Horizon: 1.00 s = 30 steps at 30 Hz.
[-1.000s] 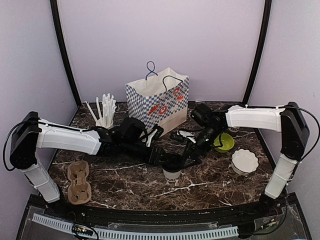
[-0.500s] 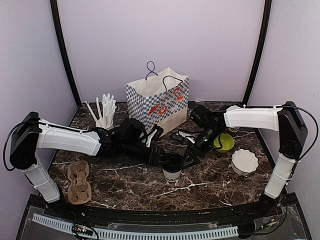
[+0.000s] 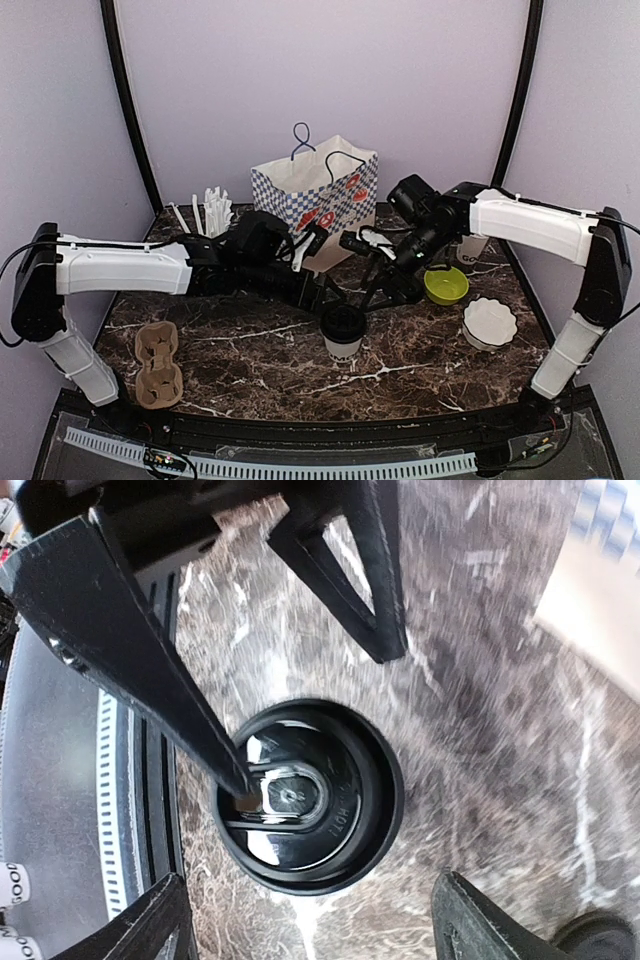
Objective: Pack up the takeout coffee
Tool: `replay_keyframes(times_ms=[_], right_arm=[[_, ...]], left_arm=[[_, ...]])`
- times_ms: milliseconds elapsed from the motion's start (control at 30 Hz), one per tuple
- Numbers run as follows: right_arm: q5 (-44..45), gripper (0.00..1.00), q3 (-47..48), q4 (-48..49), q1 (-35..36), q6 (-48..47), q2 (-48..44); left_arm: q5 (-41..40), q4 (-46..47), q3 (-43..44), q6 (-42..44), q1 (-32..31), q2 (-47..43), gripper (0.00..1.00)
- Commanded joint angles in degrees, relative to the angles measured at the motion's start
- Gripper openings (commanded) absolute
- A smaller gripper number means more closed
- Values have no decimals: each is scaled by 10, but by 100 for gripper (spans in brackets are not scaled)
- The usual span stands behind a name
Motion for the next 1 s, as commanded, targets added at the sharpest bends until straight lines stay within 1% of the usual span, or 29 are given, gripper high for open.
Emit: replay_keyframes(times_ms=[0, 233, 333, 433, 567, 667, 800, 933, 967], right_arm=[[-6, 84, 26, -19, 5, -36, -12], [56, 87, 57, -35, 36, -107, 0], [78, 89, 72, -49, 57, -137, 9], [87, 90, 79, -52, 75, -148, 19], [92, 91, 87, -56, 89, -146, 41], [96, 94, 92, -57, 95, -145, 55], [108, 94, 99, -57, 105, -138, 72], [129, 93, 99, -54, 114, -134, 85], [134, 91, 99, -54, 117, -134, 87]], left_arm=[[-35, -46, 33, 46, -1, -50, 79], [-124, -108, 27, 68, 5, -110, 82], [-170, -143, 17, 51, 25, -134, 82], [-208, -151, -6, 37, 37, -160, 83], [-223, -151, -26, 26, 48, -178, 84], [-223, -152, -32, 24, 53, -180, 84], [-221, -151, -38, 22, 55, -180, 84], [-219, -148, -43, 22, 57, -181, 84], [-219, -148, -45, 22, 58, -181, 84]])
